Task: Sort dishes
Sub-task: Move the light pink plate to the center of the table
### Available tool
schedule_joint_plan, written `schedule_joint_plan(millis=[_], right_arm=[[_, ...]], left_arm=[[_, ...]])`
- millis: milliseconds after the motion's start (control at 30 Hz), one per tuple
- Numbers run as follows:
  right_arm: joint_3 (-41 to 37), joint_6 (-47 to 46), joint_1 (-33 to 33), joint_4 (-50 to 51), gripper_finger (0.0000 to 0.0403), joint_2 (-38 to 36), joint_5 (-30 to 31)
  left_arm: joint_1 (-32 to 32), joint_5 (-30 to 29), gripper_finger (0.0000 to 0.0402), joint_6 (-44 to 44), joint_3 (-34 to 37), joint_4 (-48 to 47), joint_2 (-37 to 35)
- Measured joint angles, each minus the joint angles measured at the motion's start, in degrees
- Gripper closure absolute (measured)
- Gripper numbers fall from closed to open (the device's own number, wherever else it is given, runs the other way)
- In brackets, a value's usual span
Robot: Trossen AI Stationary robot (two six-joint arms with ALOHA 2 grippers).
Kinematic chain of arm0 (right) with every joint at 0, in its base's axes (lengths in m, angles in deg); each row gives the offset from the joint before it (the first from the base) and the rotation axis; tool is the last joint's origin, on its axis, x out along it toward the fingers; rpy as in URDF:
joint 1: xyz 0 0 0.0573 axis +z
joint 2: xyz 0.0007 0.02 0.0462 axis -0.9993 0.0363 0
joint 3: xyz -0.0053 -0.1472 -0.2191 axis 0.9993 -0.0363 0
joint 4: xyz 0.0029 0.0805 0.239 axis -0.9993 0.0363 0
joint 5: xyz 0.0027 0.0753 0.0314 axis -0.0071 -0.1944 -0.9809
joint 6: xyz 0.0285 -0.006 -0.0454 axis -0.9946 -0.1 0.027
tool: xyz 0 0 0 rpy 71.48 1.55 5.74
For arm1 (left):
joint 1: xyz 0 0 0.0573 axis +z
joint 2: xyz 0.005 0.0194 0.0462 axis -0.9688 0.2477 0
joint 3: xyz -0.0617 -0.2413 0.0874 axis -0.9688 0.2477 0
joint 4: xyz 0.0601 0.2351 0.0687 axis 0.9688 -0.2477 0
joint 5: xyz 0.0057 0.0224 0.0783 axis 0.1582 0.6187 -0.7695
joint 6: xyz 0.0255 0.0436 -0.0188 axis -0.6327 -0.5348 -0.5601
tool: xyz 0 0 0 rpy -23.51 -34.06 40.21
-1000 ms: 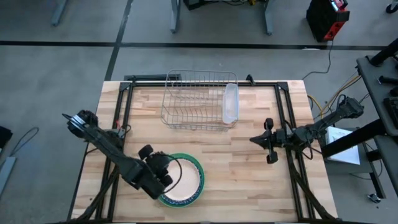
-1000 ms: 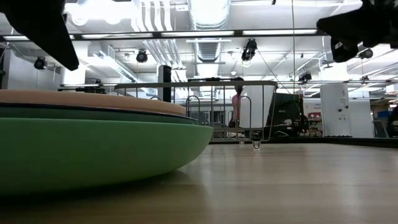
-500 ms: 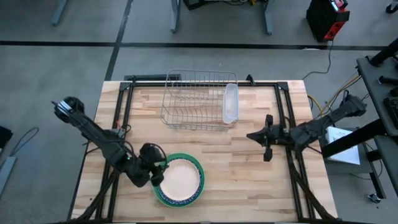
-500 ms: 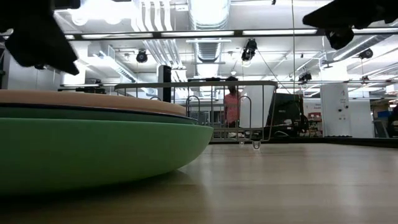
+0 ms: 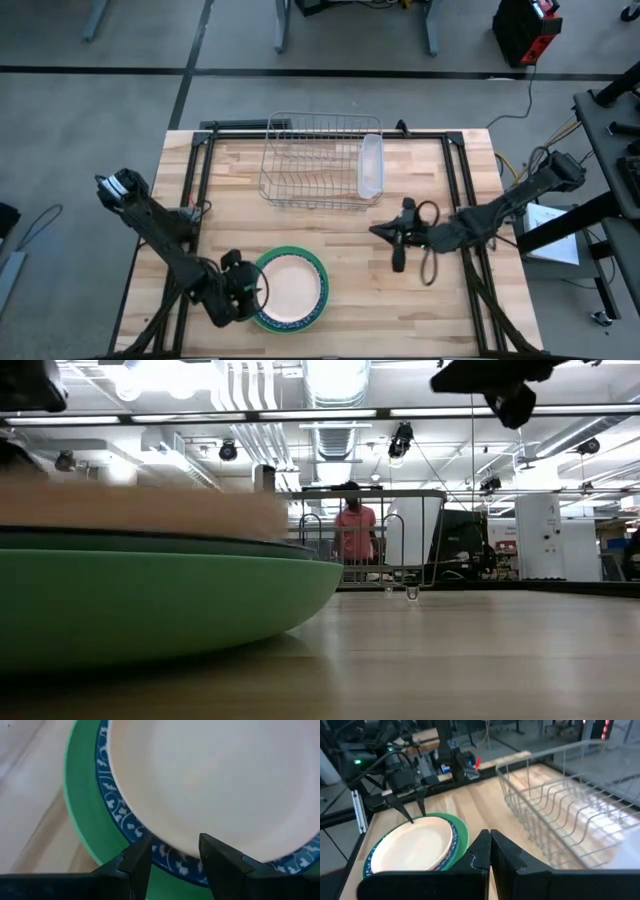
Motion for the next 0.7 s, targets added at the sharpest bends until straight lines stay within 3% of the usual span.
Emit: schedule_joint_plan(millis=[133,300,500,600,700], right_arm=[[4.48,-4.17,0.0,0.17,0.0403,7.21,-0.86],[8.36,-9.64,0.0,0.19,0.0403,14.45,-7.05],[12.31,-12.33,-0.02,0.06,0.0402,22.22,-8.24],[14.79,-7.47,-0.02,0.02,0.0387,25.86,-9.87],[17.65,6.17,0.55,-0.16,0.0357,30.19,-6.37]], left_arm=[[-1.47,-0.78,0.0247,0.57,0.0,0.07,1.65],[-1.86,-0.81,0.0247,0.64,-0.02,0.13,2.13],[-1.86,-0.68,0.0247,0.01,-0.02,0.13,2.1],[-1.86,-0.61,0.0247,-0.1,0.0,0.13,2.1],[-1.86,-0.6,0.0247,-0.18,0.02,0.11,2.1]])
